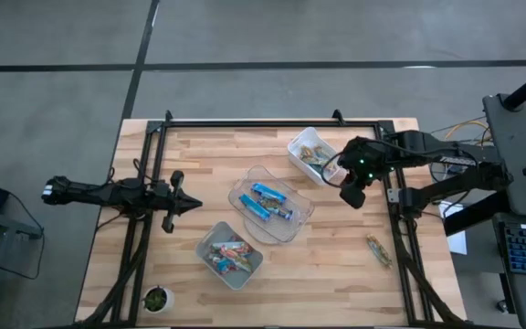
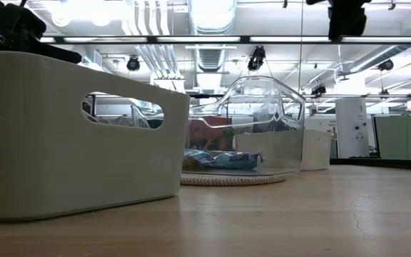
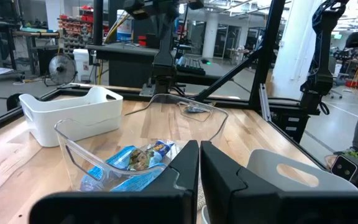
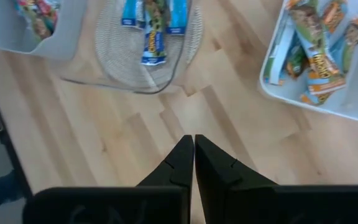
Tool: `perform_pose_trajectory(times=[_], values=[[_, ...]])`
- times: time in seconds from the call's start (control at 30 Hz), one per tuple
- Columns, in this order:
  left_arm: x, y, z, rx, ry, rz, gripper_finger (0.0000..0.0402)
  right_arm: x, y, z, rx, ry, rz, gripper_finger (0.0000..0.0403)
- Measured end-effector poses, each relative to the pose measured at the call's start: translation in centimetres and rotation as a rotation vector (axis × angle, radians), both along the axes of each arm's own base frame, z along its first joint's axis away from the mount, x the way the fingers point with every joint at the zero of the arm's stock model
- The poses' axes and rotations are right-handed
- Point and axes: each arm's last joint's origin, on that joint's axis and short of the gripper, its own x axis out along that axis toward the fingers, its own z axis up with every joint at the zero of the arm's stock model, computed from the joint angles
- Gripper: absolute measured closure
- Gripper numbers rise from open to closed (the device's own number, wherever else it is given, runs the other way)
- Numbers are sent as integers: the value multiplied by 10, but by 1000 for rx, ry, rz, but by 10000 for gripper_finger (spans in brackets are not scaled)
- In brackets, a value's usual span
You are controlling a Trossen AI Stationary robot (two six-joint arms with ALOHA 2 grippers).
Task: Pick and place Granola Bars by type
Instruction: Put the yellow granola bar into the white bin
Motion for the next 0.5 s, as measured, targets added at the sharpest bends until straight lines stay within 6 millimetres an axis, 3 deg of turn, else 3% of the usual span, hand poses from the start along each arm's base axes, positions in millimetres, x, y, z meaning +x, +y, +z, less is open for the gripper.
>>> perform_pose_trajectory(times=[0.5], values=[[0, 0, 0, 0, 0, 0, 401, -17, 35, 8, 87, -21, 41, 394]])
